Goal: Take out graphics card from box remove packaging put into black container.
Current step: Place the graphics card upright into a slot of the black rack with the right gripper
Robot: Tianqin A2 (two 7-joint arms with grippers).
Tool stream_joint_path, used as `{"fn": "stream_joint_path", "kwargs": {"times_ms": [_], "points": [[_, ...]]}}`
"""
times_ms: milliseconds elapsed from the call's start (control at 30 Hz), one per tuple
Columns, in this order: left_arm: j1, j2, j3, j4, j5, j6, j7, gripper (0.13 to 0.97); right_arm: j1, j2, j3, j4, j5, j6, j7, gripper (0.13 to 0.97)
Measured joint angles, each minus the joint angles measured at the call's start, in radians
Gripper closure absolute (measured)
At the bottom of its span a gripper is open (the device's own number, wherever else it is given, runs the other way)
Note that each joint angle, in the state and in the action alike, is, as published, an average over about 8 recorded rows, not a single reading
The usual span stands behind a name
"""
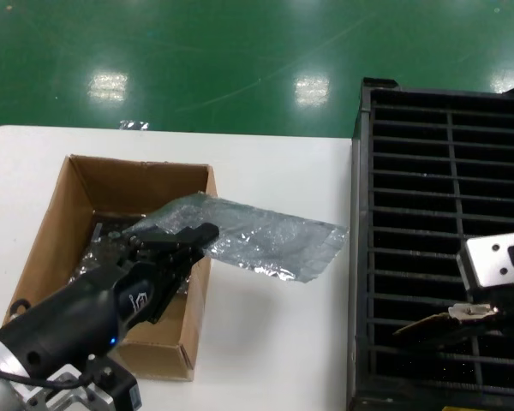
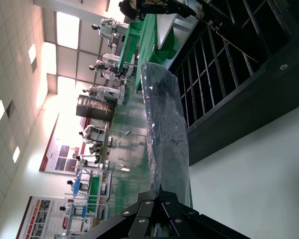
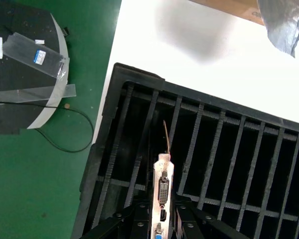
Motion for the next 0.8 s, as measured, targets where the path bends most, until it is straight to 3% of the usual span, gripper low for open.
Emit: {"fn": "stream_joint_path", "kwargs": {"times_ms": [533,800], "points": [[0.0,0.0,0.0,0.0,0.0,0.0,0.0,0.959,-0.005,-0.007,0.0,0.011,-0.01,0.0,0.0,0.886],[0.0,0.0,0.0,0.0,0.0,0.0,0.0,0.959,-0.005,-0.007,0.0,0.011,-0.01,0.0,0.0,0.803]]}}
